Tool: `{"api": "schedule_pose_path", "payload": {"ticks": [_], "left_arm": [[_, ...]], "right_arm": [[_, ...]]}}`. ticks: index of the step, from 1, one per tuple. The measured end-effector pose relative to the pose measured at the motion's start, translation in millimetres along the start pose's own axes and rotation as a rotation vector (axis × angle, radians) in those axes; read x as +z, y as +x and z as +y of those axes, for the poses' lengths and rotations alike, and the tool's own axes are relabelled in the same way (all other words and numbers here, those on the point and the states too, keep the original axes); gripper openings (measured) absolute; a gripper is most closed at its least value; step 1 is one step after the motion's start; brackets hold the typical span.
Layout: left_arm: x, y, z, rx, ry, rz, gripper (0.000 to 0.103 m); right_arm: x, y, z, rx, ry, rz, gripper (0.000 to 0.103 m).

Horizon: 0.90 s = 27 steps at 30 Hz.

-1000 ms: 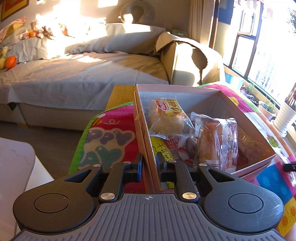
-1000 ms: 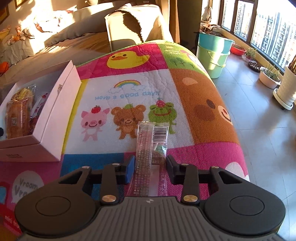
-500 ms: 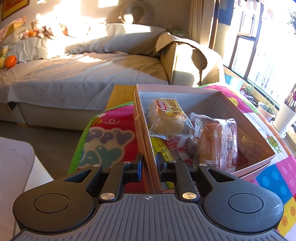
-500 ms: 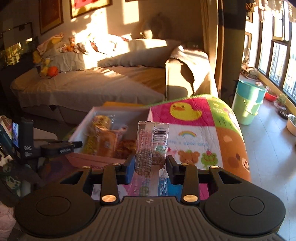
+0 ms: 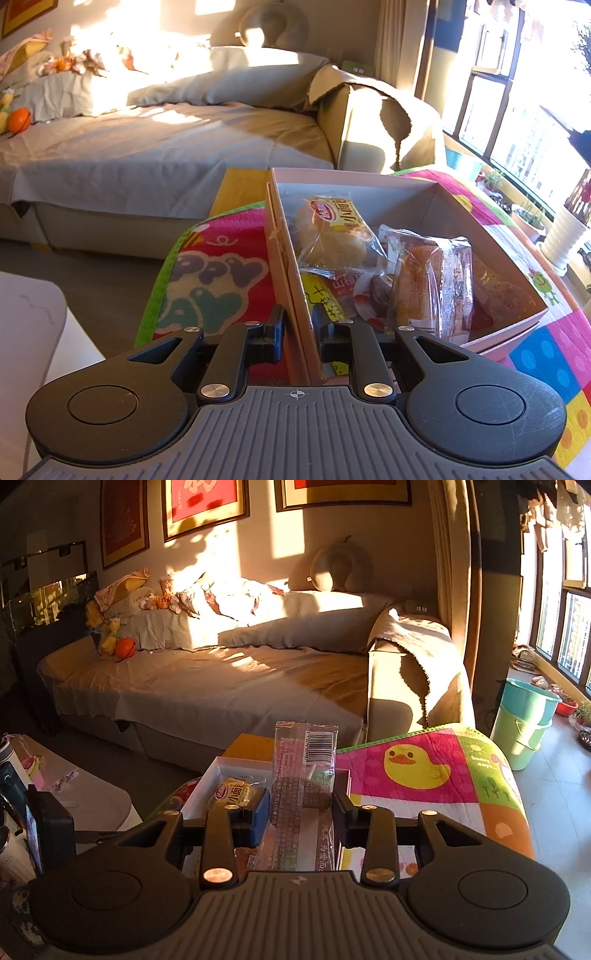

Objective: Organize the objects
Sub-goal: 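Lower the wafer stick packet into the pink box and release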

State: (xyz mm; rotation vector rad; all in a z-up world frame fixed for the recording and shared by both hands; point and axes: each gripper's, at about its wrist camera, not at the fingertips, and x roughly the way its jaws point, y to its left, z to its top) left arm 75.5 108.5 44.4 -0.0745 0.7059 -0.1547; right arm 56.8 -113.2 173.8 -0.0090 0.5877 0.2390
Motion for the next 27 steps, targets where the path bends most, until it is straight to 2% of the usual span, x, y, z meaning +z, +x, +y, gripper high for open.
{"api": "schedule_pose_path", "payload": {"ticks": [6, 8, 12, 15, 17, 23, 25, 27], "left_arm": [[0, 0, 0, 0.0, 0.0, 0.0, 0.019], [0, 0, 0, 0.0, 0.0, 0.0, 0.019], [0, 0, 0, -0.002, -0.001, 0.0, 0.02], [0, 1, 0, -0.003, -0.003, 0.0, 0.02], [0, 1, 1, -0.003, -0.004, -0.001, 0.02], [1, 1, -3, 0.008, -0.01, -0.006, 0.019], [3, 3, -7, 0.022, 0.004, -0.001, 0.017], [7, 8, -12, 0.025, 0.024, 0.01, 0.017]], "right_arm": [[9, 22, 11, 0.003, -0.021, -0.026, 0.037], [8, 29, 10, 0.011, -0.017, -0.027, 0.043], [-4, 39, 7, -0.008, -0.017, 0.01, 0.046], [-21, 36, 6, -0.032, -0.069, 0.033, 0.055], [-36, 30, 6, -0.033, -0.125, 0.047, 0.072], [-100, 36, 15, -0.04, -0.261, 0.146, 0.073], [-116, 48, 7, -0.066, -0.241, 0.154, 0.073], [-122, 58, -10, -0.05, -0.157, 0.159, 0.073]]}}
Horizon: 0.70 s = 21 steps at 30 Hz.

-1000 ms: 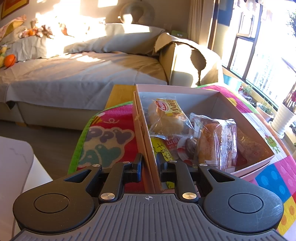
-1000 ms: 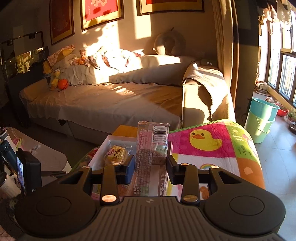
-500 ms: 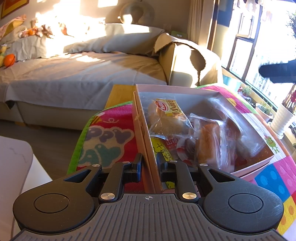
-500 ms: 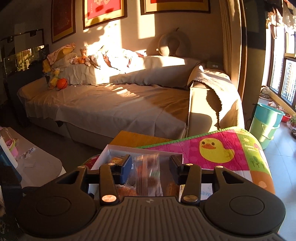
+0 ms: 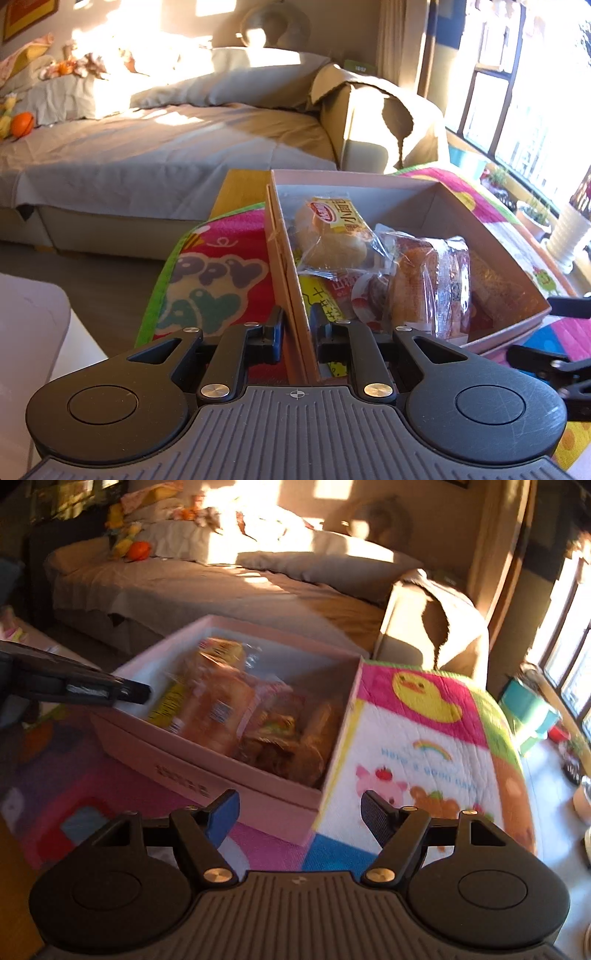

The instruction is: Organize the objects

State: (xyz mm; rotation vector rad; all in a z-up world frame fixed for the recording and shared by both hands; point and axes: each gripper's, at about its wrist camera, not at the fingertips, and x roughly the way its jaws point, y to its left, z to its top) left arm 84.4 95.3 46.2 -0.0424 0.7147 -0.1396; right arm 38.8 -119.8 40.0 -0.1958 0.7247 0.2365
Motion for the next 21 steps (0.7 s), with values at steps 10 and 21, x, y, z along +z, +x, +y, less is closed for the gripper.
{"api": "schedule_pose_path", "payload": {"ticks": [10, 21], "left_arm": [[64, 88, -73, -0.072, 0.099, -0.03, 0.019], [78, 125, -41, 0.03, -0.02, -0.053, 0.103]], "right_arm": [[4, 32, -77, -0.089, 0.197, -0.096, 0.073], [7, 75, -101, -0.172, 0.234, -0.074, 0.073]]}}
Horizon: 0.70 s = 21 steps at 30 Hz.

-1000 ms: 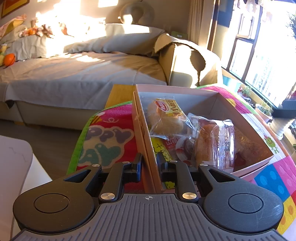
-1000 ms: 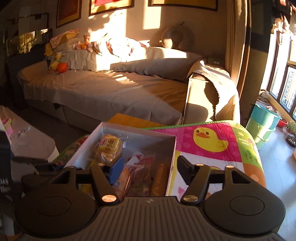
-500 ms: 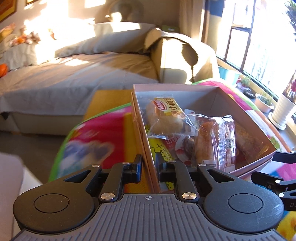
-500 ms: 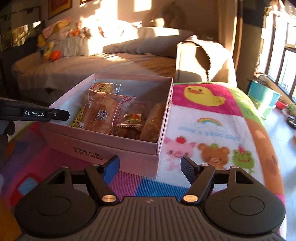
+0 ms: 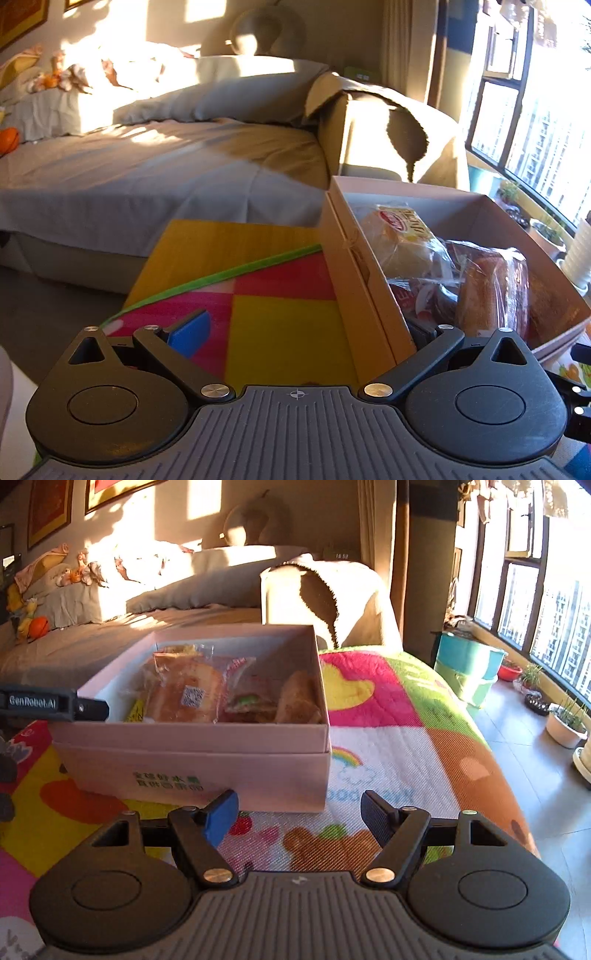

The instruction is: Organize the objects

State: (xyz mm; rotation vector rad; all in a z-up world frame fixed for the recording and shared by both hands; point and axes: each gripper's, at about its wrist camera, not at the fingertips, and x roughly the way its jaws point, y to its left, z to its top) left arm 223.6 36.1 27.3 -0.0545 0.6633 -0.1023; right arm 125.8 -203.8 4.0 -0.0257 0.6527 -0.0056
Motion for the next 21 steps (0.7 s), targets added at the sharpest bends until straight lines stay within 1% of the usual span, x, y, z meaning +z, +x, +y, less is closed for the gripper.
{"api": "schedule_pose_path", "payload": {"ticks": [1, 4, 7, 8, 9, 11, 14, 15, 18, 21], "left_arm": [[0, -6, 2, 0.001, -0.002, -0.009, 0.103], [1, -36, 6, -0.008, -0.027, -0.074, 0.103], [-6, -86, 9, 0.004, -0.055, -0.175, 0.103], [-13, -104, 7, -0.002, -0.056, -0.192, 0.103], [-22, -119, 3, -0.014, -0.045, -0.189, 0.103], [-46, -138, -10, -0.029, -0.003, -0.148, 0.103], [-89, -144, -34, -0.022, 0.052, -0.059, 0.103], [-101, -143, -41, -0.019, 0.064, -0.041, 0.103], [-126, -136, -48, 0.034, 0.07, 0.007, 0.103], [-139, -134, -47, 0.078, 0.053, 0.02, 0.103]], "right_arm": [[0, -2, -1, -0.005, 0.002, -0.012, 0.075], [-5, -16, -5, -0.022, 0.026, -0.03, 0.089], [-21, -40, -7, -0.023, 0.065, -0.018, 0.098], [-28, -50, -6, -0.015, 0.073, -0.013, 0.101], [-36, -61, -4, -0.006, 0.074, -0.008, 0.102], [-51, -80, 2, 0.007, 0.056, 0.005, 0.103], [-68, -94, 15, -0.007, 0.023, 0.031, 0.103], [-72, -95, 19, -0.003, 0.016, 0.034, 0.103], [-82, -97, 31, -0.017, -0.001, 0.048, 0.103], [-86, -99, 38, -0.04, -0.022, 0.03, 0.103]]}}
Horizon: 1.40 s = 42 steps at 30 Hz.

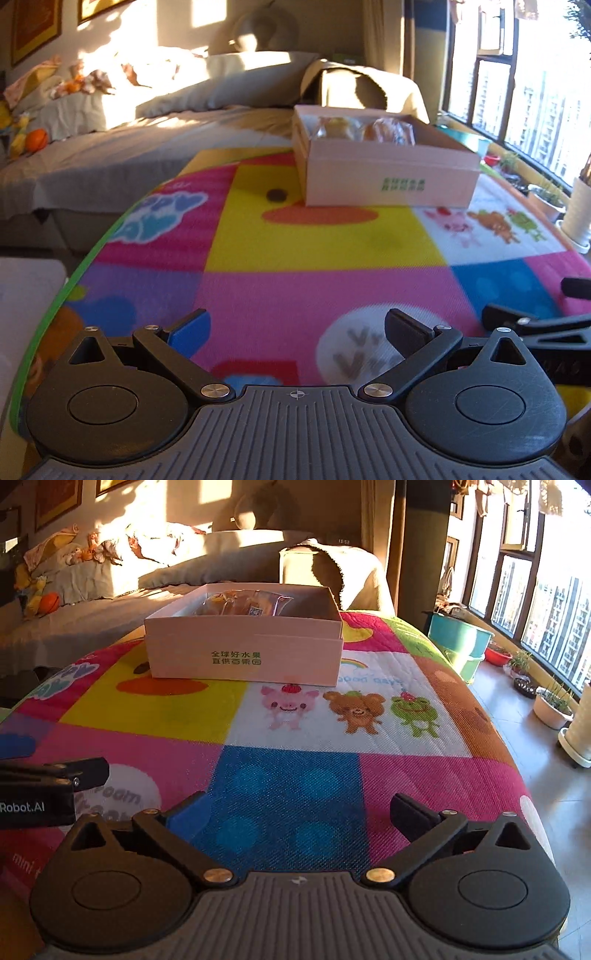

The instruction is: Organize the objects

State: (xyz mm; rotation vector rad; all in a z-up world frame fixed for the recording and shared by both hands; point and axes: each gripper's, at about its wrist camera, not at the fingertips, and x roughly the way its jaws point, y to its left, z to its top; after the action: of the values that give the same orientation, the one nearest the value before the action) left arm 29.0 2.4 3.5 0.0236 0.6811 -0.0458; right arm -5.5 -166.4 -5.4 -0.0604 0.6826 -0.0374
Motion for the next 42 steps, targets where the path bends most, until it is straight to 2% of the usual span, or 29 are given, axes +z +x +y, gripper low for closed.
{"api": "schedule_pose_path", "payload": {"ticks": [5, 9, 17, 42], "left_arm": [[-16, -13, 6, 0.013, -0.002, -0.035, 0.103], [-16, -14, 5, 0.013, 0.003, -0.032, 0.103], [-16, -14, 4, 0.011, 0.002, -0.032, 0.103], [-17, -15, 4, 0.013, 0.004, -0.032, 0.103]], "right_arm": [[-7, 0, -12, 0.03, 0.101, -0.009, 0.103], [-11, -3, -6, -0.005, 0.091, -0.029, 0.103], [-11, -2, -9, 0.02, 0.09, -0.029, 0.103], [-12, -2, -8, 0.018, 0.088, -0.028, 0.103]]}}
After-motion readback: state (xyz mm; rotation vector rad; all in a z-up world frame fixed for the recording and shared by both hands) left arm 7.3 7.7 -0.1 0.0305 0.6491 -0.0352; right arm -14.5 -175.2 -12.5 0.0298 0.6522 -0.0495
